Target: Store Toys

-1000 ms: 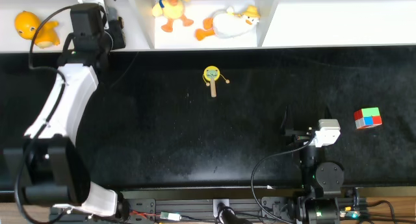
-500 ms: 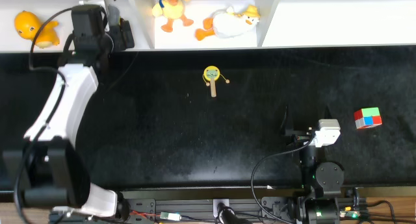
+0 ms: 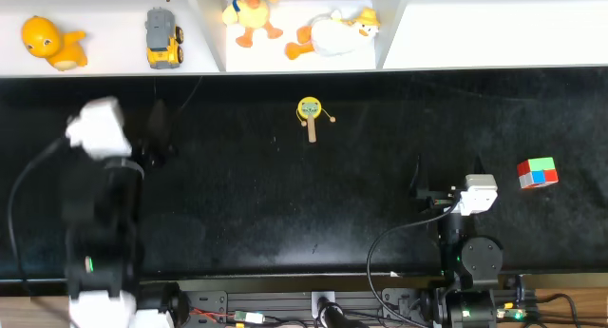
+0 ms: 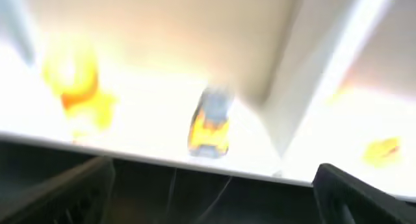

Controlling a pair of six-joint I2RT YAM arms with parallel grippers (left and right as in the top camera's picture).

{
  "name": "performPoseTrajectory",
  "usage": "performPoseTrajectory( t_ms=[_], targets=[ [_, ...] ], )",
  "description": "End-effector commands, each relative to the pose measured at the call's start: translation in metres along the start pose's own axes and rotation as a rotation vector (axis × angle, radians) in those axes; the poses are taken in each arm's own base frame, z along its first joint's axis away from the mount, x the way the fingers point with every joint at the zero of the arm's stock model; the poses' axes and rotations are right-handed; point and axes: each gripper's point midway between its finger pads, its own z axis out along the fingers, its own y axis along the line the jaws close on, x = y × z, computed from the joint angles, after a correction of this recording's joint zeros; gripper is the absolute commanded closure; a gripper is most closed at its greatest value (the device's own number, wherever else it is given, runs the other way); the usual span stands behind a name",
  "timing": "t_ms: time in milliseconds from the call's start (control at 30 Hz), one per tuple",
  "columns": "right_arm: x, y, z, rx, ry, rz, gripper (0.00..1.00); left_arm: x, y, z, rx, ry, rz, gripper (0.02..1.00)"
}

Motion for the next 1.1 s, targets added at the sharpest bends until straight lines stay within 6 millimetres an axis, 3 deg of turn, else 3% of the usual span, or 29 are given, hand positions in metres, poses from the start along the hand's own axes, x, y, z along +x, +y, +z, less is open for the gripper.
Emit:
performPoseTrajectory(
  t_ms=[33,100,300,367,1100],
  targets=[
    [0.003,0.002,0.0,-0.011,-0.001,0.008,0.007,0.026,-0.04,-0.031,0.222,-0.135,0.214,0.023],
    [0.003,0.002,0.0,-0.011,-0.001,0.008,0.007,0.039,-0.044,-0.039,0.247,-0.164,0.22,0.02],
    [0.003,0.002,0.0,-0.011,-0.001,0.008,0.005,0.104,-0.038,-0.045,0.252,-0.119,0.218,0.02],
    [0.003,0.002,0.0,-0.011,-0.001,0.008,0.007,0.127,-0.034,-0.047,0.246,-0.024,0.212,0.02],
    [0.003,0.002,0.0,-0.011,-0.001,0.008,0.005,0.127,-0.029,-0.045,0.217,-0.02,0.203,0.02]
  ],
)
